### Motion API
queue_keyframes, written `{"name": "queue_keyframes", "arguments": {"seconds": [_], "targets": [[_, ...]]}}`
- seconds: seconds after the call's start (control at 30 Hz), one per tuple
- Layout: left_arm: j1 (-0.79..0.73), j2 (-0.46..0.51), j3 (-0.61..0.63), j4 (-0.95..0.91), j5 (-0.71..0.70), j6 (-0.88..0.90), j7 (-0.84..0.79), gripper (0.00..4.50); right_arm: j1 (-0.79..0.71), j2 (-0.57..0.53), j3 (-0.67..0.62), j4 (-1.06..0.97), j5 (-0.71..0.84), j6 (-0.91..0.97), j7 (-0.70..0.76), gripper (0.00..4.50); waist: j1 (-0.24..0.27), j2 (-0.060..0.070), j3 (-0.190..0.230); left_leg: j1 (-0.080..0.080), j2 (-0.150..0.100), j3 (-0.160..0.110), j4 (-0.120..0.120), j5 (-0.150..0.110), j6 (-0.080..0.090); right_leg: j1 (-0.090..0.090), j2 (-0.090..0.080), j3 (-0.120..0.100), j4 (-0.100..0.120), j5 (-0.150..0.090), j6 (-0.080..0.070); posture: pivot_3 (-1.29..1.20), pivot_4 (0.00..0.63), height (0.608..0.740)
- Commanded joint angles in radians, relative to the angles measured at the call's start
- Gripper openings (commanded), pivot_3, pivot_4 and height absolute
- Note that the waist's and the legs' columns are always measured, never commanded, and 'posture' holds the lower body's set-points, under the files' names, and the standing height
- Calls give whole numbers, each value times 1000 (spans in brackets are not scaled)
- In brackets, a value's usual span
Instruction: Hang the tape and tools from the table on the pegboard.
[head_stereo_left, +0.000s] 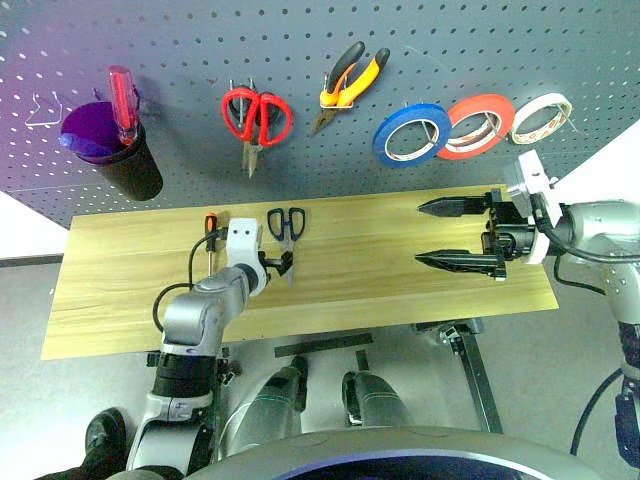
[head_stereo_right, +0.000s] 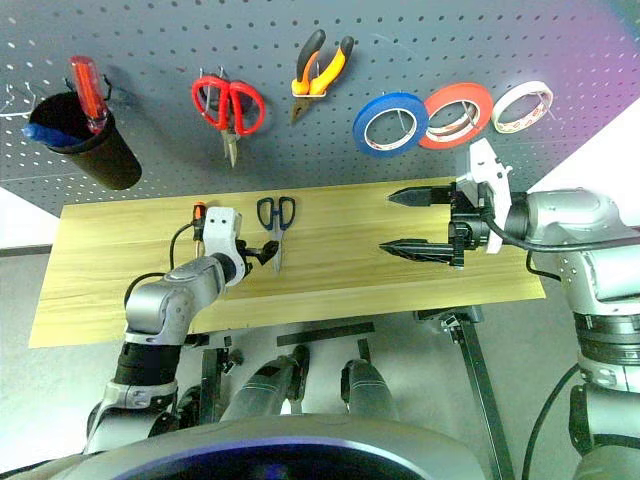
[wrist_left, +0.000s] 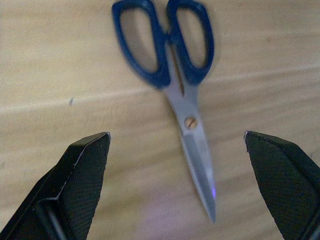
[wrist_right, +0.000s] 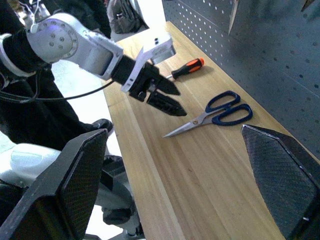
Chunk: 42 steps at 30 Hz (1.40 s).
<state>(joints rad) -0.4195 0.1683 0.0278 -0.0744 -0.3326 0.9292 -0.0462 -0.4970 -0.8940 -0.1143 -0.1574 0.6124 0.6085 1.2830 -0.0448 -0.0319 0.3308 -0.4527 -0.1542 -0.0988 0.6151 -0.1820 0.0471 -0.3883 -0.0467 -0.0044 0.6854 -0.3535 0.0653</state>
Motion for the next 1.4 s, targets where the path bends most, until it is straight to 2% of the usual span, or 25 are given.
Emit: {"name": "queue_keyframes", "arguments": {"seconds": [0.03,0.3,0.5,0.83,1.4], "targets": [[-29,-11,-14,21,40,-9,15,4500,4,-18,-43,-67,35,9,-17,4492,0,0,1,0,0,0,0,0,0,0,0,0,0,0,0,-179,379,740],[-132,-57,-31,151,117,17,68,4500,15,-8,-28,-63,15,-9,-39,4492,0,-1,8,-1,0,0,1,0,1,-1,0,0,0,0,1,-186,391,740],[-208,-127,19,233,97,72,77,4500,-10,4,-17,-51,13,-12,-57,4492,-1,-1,10,-3,0,1,3,-1,2,-1,0,0,0,1,2,-181,393,740],[-228,-173,32,269,152,104,146,4500,-24,14,-11,-26,-2,-25,-74,4492,-2,-1,19,-6,0,2,9,-2,3,-3,0,0,3,1,2,-181,404,740],[-329,-218,62,475,161,65,152,4500,-23,-13,-55,-32,44,-25,-17,4492,-1,0,23,-8,1,5,16,-4,6,-3,-1,0,3,5,8,-218,412,740]]}}
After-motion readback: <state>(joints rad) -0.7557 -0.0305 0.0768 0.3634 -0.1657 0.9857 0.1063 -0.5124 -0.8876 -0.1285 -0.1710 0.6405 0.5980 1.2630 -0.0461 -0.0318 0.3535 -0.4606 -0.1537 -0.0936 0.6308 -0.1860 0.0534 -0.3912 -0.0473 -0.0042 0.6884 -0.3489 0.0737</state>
